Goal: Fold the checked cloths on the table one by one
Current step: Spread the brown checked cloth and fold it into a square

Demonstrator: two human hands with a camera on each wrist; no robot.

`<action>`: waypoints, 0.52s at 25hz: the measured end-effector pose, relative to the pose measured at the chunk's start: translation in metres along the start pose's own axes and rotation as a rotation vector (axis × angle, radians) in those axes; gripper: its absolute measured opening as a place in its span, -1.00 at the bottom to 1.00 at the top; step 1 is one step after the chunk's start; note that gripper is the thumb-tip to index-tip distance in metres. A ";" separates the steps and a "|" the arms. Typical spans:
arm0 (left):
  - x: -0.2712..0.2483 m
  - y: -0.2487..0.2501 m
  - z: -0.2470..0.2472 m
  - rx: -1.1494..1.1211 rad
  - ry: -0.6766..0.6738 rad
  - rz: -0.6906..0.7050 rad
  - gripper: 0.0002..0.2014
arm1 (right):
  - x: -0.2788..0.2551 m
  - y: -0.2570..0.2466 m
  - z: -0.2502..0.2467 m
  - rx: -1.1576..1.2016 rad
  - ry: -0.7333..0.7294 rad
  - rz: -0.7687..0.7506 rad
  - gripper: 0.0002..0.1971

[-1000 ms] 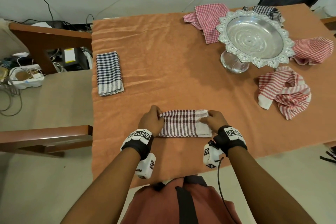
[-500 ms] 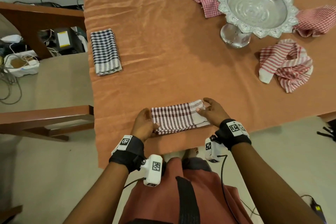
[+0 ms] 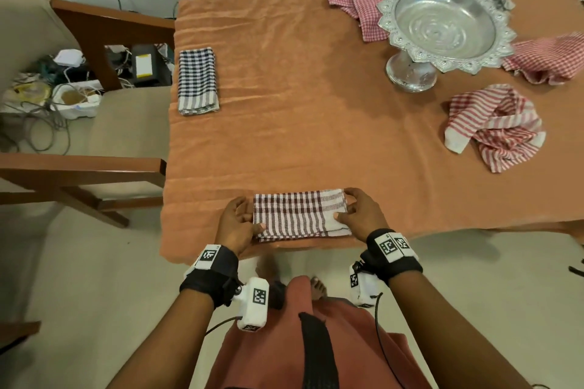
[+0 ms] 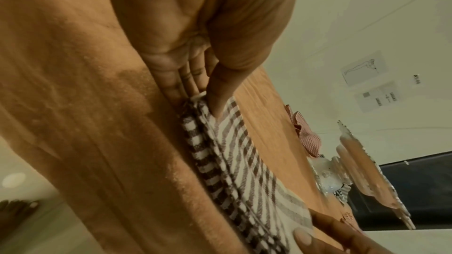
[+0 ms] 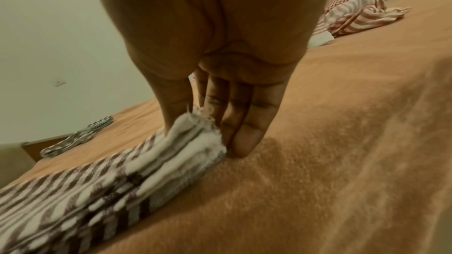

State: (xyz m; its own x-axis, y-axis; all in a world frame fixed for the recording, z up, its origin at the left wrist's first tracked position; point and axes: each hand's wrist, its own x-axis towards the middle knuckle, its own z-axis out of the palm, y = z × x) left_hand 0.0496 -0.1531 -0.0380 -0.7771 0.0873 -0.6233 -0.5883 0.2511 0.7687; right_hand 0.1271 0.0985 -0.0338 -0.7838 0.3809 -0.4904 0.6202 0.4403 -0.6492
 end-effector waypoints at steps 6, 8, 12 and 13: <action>-0.014 -0.020 0.005 0.034 0.134 0.017 -0.33 | -0.009 0.003 -0.003 -0.040 -0.032 -0.090 -0.34; -0.018 -0.023 0.006 0.014 0.170 0.039 -0.37 | -0.012 0.001 -0.003 -0.043 -0.044 -0.129 -0.33; -0.025 -0.025 0.006 0.043 0.228 0.076 -0.40 | -0.016 0.003 -0.001 -0.050 -0.060 -0.174 -0.31; -0.025 -0.025 0.006 0.048 0.241 0.077 -0.41 | -0.017 0.005 -0.002 -0.052 -0.063 -0.181 -0.31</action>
State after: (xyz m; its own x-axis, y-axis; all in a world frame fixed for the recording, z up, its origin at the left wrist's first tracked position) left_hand 0.0852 -0.1555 -0.0431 -0.8536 -0.1227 -0.5063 -0.5183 0.2982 0.8016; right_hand 0.1438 0.0952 -0.0273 -0.8820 0.2413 -0.4048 0.4687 0.5389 -0.6999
